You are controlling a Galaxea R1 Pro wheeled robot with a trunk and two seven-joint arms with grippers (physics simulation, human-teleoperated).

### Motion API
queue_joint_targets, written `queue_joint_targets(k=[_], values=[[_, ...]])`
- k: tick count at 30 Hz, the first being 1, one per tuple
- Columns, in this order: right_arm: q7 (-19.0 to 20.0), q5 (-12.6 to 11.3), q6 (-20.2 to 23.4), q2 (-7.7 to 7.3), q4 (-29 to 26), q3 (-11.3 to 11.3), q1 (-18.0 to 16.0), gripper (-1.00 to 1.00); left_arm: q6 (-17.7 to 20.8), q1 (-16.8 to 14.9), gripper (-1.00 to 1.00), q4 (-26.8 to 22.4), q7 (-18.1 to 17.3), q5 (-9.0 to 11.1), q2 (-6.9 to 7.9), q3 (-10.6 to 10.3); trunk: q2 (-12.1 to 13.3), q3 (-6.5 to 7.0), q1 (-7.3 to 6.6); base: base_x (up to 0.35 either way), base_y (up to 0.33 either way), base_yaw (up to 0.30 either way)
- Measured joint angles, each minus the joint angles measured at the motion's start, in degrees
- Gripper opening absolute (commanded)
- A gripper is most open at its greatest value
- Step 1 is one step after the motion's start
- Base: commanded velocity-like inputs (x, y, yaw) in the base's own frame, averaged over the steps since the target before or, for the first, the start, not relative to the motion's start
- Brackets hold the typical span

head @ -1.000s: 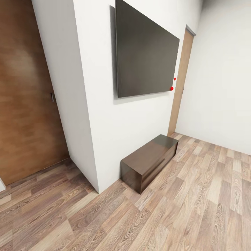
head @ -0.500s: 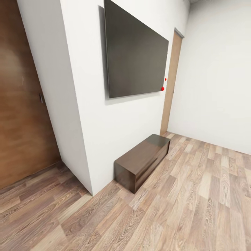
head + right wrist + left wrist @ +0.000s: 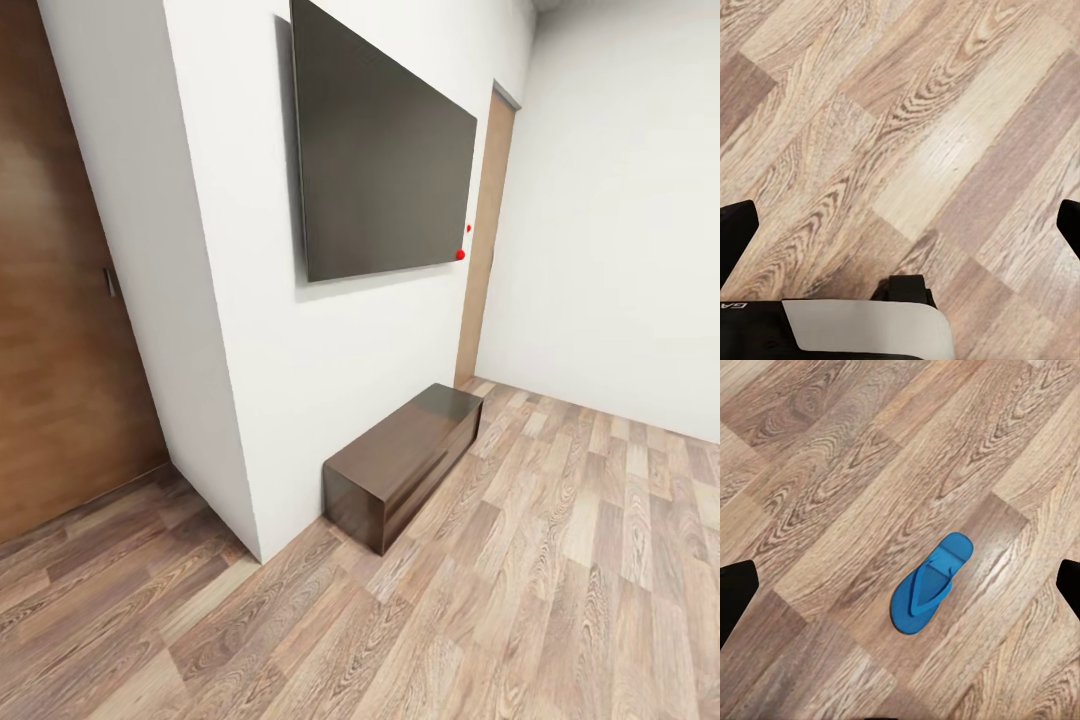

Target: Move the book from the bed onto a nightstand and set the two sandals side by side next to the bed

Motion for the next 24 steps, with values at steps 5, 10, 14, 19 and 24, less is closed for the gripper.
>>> queue_joint_targets(k=[5,10,14,19,24], values=[[-0.01,0.0,0.0,0.0,-0.01,0.0,0.0,1.0,0.0,0.0,1.0,0.0,-0.01,0.0,0.0,0.0,0.0,0.0,0.0,0.0,0.0,0.0],[-0.01,0.0,0.0,0.0,-0.06,0.0,0.0,1.0,0.0,0.0,1.0,0.0,-0.01,0.0,0.0,0.0,0.0,0.0,0.0,0.0,0.0,0.0],[-0.01,0.0,0.0,0.0,-0.08,0.0,0.0,1.0,0.0,0.0,1.0,0.0,-0.04,0.0,0.0,0.0,0.0,0.0,0.0,0.0,0.0,0.0],[0.02,0.0,0.0,0.0,-0.08,0.0,0.0,1.0,0.0,0.0,1.0,0.0,-0.01,0.0,0.0,0.0,0.0,0.0,0.0,0.0,0.0,0.0],[0.0,0.0,0.0,0.0,-0.09,0.0,0.0,1.0,0.0,0.0,1.0,0.0,0.0,0.0,0.0,0.0,0.0,0.0,0.0,0.0,0.0,0.0]])
